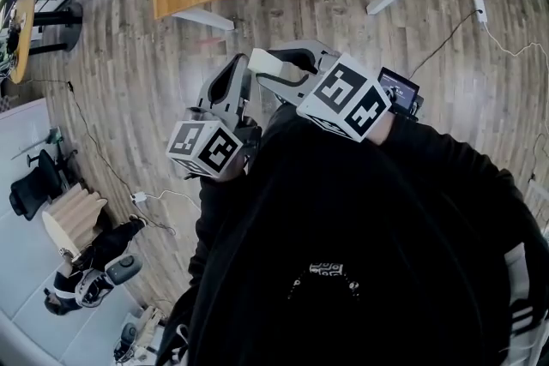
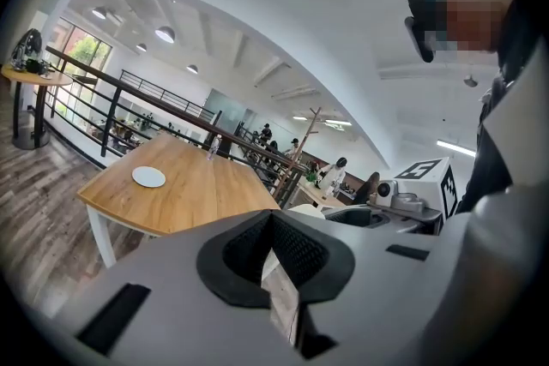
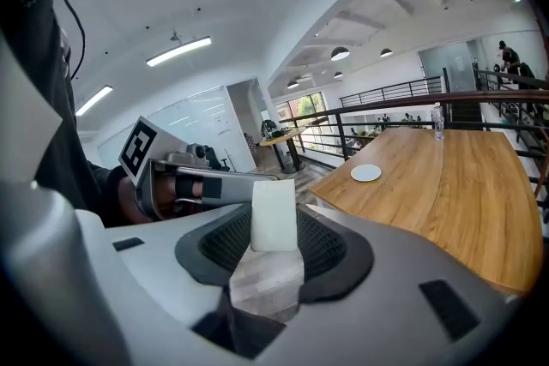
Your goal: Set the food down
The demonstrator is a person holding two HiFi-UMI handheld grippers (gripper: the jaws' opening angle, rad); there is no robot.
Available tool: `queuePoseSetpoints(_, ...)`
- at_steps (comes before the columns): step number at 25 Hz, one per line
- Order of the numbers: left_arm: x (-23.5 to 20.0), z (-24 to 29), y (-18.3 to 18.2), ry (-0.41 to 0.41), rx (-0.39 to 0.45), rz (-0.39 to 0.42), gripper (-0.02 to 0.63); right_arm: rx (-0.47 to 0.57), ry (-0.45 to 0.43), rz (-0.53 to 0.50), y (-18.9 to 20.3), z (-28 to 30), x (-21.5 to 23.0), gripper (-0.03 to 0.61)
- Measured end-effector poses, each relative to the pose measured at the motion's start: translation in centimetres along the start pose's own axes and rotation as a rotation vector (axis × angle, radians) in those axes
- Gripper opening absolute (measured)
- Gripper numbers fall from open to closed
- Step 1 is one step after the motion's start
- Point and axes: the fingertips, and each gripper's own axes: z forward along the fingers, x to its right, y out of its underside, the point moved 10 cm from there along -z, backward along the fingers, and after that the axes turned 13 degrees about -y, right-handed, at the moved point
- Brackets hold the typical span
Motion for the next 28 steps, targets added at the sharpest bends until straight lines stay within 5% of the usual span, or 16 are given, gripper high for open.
queuePoseSetpoints(13, -9.0, -0.6, -4.4, 0.027, 0.028, 0.009, -0.003, -0.013, 0.03, -0.032, -4.9, 8.3, 0.6, 0.172)
queuePoseSetpoints(28, -17.0, -3.2, -4.9, -0.014, 0.083, -0.051, -0.002, -0.075, -0.003, -0.104, -8.0, 16.2, -0.1, 0.172)
